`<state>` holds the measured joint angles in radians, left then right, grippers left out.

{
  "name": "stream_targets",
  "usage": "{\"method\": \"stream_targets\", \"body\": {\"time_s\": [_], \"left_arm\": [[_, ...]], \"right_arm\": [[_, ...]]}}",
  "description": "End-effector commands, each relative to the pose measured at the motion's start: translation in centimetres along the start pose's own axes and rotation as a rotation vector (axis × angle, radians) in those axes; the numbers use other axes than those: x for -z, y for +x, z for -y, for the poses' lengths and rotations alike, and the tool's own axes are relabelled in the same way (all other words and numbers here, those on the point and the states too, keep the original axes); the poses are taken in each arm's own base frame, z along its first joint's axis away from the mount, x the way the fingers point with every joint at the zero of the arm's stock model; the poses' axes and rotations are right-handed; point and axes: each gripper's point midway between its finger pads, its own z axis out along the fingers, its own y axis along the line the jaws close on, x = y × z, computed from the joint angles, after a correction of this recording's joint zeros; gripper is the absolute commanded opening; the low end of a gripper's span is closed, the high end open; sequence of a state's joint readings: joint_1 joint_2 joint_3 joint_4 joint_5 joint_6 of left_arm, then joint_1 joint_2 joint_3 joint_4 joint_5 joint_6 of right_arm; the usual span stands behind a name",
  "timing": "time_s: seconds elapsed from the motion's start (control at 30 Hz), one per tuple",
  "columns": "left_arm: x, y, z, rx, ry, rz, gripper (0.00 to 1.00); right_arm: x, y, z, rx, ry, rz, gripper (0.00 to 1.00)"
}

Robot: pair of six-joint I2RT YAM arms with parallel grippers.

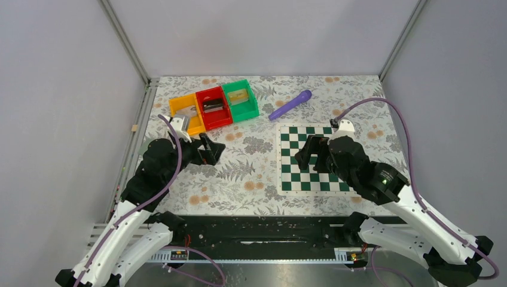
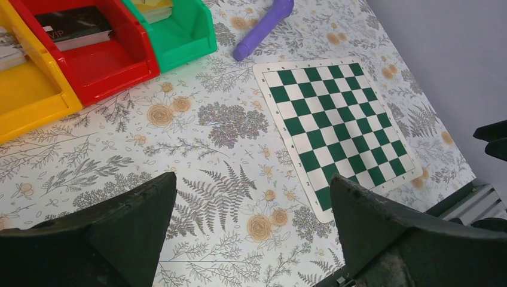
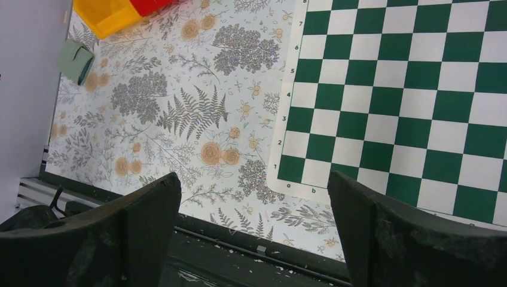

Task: Take the credit cards out of the card holder
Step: Move the card holder to the center of the board.

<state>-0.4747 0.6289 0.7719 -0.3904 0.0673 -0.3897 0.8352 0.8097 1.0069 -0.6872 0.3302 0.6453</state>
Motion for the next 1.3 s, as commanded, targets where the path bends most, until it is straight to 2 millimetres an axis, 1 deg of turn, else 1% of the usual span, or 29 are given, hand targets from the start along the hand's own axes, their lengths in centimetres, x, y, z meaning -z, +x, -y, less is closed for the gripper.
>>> {"method": "stream_targets", "body": {"time_s": [0.0,0.1,0.17,0.23,0.37,0.47,0.57,0.67,0.73,0.8,0.93,1.03,1.07,1.17,1.27], "left_arm": [[-0.1,-2.0,-0.2,-0.003,-0.024,0.076,0.99],[-0.4,-1.8,-1.0,-0.007,-0.061,0.074,0.99],[-0.6,-1.8,-2.2,-0.009,-0.132,0.07,0.99],[-0.6,-1.7,-4.2,-0.007,-0.24,0.067,0.98],[0.3,-1.4,-9.3,-0.017,-0.541,0.038,0.98],[1.2,-1.3,-13.4,-0.015,-0.749,-0.007,0.97],[2.1,-1.0,-17.6,0.072,-0.905,-0.042,0.95],[2.3,-0.5,-20.9,0.231,-0.965,-0.056,0.93],[2.9,-0.2,-23.5,0.309,-1.032,-0.056,0.91],[2.8,1.0,-25.7,0.374,-1.076,-0.098,0.89],[2.7,2.9,-29.6,0.501,-1.123,-0.173,0.8],[2.5,3.2,-32.0,0.544,-1.155,-0.199,0.78],[2.2,3.0,-32.6,0.552,-1.158,-0.196,0.78],[1.2,3.2,-34.6,0.567,-1.169,-0.203,0.79],[-0.2,4.4,-36.2,0.607,-1.138,-0.22,0.8]], "right_arm": [[0.5,-1.1,-0.6,-0.021,-0.023,0.045,0.99],[0.4,-1.0,-0.6,-0.022,-0.036,0.05,1.0],[0.3,-0.6,-0.9,-0.017,-0.062,0.047,0.99],[0.2,-0.2,-1.1,-0.015,-0.093,0.053,1.0],[0.6,-0.1,-1.4,-0.002,-0.164,0.092,0.99],[0.9,-0.1,-1.2,0.025,-0.19,0.123,0.99],[1.3,0.2,-1.4,0.035,-0.232,0.139,0.99],[1.9,0.7,-2.4,0.063,-0.324,0.14,0.99],[2.3,0.9,-3.2,0.089,-0.39,0.153,0.99],[2.6,0.7,-3.5,0.105,-0.423,0.179,0.99],[2.9,0.1,-3.5,0.119,-0.442,0.24,0.99],[2.9,0.0,-3.6,0.143,-0.455,0.26,0.99],[2.8,0.1,-3.6,0.155,-0.457,0.261,0.99],[2.8,0.0,-3.7,0.19,-0.462,0.266,0.99],[2.9,0.1,-3.9,0.212,-0.472,0.263,0.99]]}}
